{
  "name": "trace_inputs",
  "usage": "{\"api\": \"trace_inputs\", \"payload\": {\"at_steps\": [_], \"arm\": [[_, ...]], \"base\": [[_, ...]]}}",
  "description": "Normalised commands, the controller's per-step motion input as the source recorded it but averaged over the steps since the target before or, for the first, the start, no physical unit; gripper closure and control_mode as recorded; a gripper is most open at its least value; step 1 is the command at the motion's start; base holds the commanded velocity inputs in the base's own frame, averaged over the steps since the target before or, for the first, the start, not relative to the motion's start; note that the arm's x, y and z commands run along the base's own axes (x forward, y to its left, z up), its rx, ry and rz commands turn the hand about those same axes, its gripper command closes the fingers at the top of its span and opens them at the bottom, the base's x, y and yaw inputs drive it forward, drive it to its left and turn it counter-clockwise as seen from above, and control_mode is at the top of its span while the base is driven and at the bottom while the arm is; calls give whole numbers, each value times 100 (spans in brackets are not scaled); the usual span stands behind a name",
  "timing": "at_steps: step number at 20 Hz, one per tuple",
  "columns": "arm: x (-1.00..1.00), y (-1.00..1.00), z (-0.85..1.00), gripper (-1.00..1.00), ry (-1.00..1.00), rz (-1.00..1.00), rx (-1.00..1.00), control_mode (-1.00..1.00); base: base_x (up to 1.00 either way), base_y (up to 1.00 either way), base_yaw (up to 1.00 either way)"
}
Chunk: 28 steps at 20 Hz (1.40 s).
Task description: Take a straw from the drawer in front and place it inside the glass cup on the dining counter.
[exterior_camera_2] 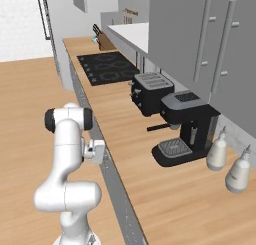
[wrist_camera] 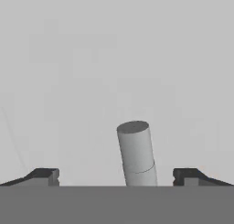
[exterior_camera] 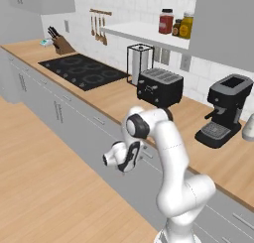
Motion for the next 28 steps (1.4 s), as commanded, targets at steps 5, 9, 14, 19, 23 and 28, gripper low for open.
{"api": "trace_inputs", "payload": {"at_steps": [5, 9, 14, 19, 23, 28], "arm": [[26, -1, -45, -100, 0, 9, 0, -100], [0, -8, -18, 100, 0, 4, 0, -100], [-9, 2, 0, 100, 0, 3, 1, -100], [-27, 43, 0, 100, -1, 1, 5, -100], [-30, 72, 0, 100, 0, 0, 4, -100], [-29, 96, 0, 100, 0, 0, 2, -100]], "base": [[0, 0, 0], [0, 0, 0], [0, 0, 0], [0, 0, 0], [0, 0, 0], [0, 0, 0]]}}
